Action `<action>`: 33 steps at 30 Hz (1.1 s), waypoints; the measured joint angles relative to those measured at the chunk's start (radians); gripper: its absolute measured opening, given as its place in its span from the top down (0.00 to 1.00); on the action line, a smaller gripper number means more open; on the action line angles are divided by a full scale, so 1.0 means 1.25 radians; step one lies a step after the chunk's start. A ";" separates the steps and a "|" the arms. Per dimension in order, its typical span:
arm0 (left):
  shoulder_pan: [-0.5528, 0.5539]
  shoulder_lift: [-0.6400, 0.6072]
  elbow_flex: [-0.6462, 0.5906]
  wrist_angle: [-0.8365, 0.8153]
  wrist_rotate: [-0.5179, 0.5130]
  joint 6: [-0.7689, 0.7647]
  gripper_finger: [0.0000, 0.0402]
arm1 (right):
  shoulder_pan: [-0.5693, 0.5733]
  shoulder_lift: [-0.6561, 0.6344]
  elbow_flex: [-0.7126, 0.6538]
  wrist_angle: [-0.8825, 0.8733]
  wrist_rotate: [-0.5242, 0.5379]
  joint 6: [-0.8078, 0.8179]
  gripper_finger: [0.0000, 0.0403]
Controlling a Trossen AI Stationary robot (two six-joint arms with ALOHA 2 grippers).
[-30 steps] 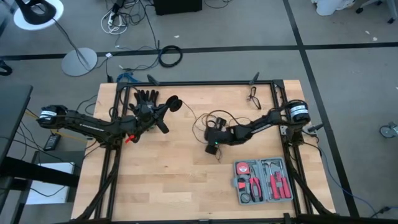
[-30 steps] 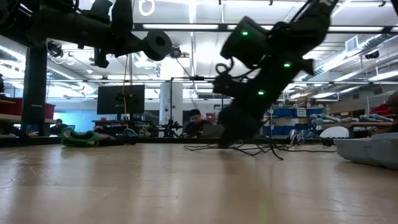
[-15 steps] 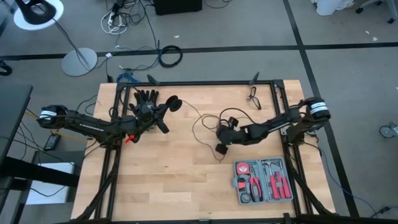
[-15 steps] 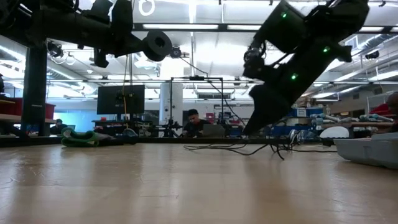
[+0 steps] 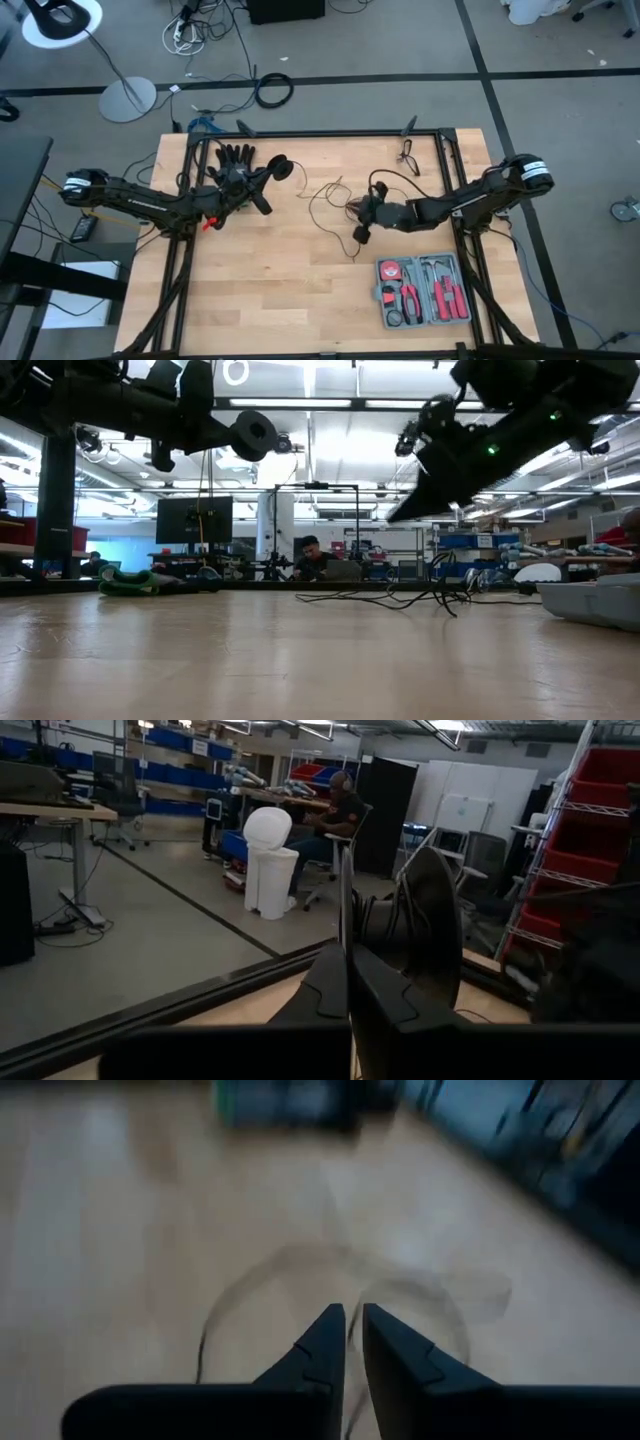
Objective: Coil cords
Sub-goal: Coil the black wire
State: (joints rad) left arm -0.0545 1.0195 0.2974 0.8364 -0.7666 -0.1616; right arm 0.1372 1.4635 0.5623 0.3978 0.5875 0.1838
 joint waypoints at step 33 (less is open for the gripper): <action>0.000 0.000 0.000 -0.016 0.004 0.024 1.00 | -0.106 0.347 0.254 0.455 -0.088 -0.058 0.89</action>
State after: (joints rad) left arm -0.0547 1.0195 0.2970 0.8169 -0.7620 -0.1319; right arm 0.0044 1.8973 0.8803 0.9668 0.4778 0.1115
